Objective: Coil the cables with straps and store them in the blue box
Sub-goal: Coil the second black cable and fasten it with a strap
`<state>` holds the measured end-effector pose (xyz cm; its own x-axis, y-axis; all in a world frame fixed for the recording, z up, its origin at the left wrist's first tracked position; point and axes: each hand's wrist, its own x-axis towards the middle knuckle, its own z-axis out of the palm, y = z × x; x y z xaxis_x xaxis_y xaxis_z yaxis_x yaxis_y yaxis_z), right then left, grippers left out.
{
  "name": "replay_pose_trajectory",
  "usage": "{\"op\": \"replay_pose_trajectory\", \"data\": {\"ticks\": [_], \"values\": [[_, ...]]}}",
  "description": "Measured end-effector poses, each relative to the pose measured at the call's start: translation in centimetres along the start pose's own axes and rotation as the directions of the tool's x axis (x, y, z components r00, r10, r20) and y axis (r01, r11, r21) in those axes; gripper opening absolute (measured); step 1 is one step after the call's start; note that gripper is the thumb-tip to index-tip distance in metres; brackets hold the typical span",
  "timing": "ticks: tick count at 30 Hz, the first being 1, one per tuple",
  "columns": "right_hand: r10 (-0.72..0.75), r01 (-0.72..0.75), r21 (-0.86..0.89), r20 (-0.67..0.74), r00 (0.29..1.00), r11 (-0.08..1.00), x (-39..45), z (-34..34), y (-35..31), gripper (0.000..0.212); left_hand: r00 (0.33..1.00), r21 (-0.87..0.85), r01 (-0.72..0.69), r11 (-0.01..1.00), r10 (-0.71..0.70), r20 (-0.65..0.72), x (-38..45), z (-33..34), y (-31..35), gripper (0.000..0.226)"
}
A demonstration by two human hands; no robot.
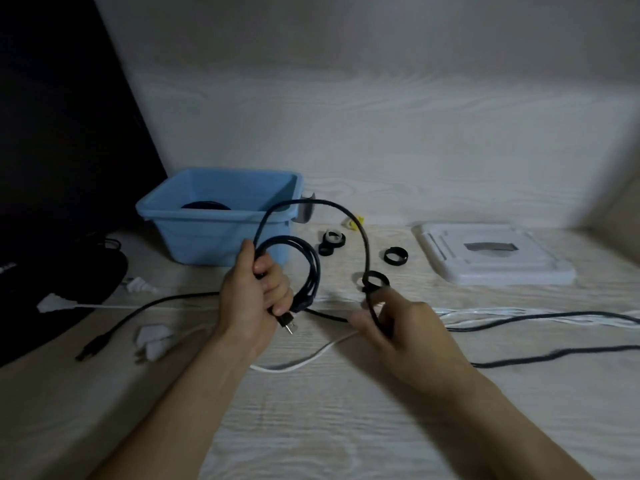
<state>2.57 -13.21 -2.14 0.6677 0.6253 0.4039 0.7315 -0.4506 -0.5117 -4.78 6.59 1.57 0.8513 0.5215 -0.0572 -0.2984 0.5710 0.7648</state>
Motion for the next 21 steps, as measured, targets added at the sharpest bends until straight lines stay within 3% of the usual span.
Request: {"op": "replay_pose_trajectory", "data": {"ticks": [2, 4, 8, 10, 15, 19, 21], "values": [[0.045, -0.046, 0.199, 0.011, 0.999, 0.979, 0.1, 0.2, -0.4, 0.020, 0.996, -0.038, 0.079, 0.996, -0.077, 0.053, -0.3, 0.2, -0.3, 0.047], [0.092, -0.079, 0.399, -0.014, 0.996, 0.914, -0.1, 0.5, -1.2, 0.031, 0.990, -0.085, 0.133, 0.987, -0.128, 0.056, -0.2, -0.1, -0.2, 0.048], [0.162, -0.063, 0.554, -0.131, 0.978, 0.830, -0.7, 0.6, -2.3, 0.029, 0.978, -0.199, 0.206, 0.958, -0.207, 0.018, 0.4, -1.2, 0.2, 0.048], [0.171, -0.031, 0.507, -0.232, 0.957, 0.861, -0.9, 1.0, -1.8, 0.020, 0.974, -0.291, 0.219, 0.931, -0.225, 0.013, 0.8, -1.9, 0.7, 0.050], [0.303, -0.117, 0.435, -0.388, 0.871, 0.893, 0.2, 1.0, -0.1, 0.017, 0.982, -0.485, 0.169, 0.858, -0.186, 0.014, 1.4, -2.7, 2.3, 0.052], [0.183, -0.091, 0.237, -0.403, 0.897, 0.967, 0.0, 1.3, -0.1, 0.012, 0.995, -0.609, 0.052, 0.791, -0.093, -0.036, 1.7, -3.4, 3.5, 0.052], [0.062, -0.015, 0.128, -0.369, 0.927, 0.992, -0.4, 1.8, -0.6, 0.014, 0.997, -0.591, -0.005, 0.807, -0.045, -0.069, 1.8, -3.3, 4.0, 0.054]]}}
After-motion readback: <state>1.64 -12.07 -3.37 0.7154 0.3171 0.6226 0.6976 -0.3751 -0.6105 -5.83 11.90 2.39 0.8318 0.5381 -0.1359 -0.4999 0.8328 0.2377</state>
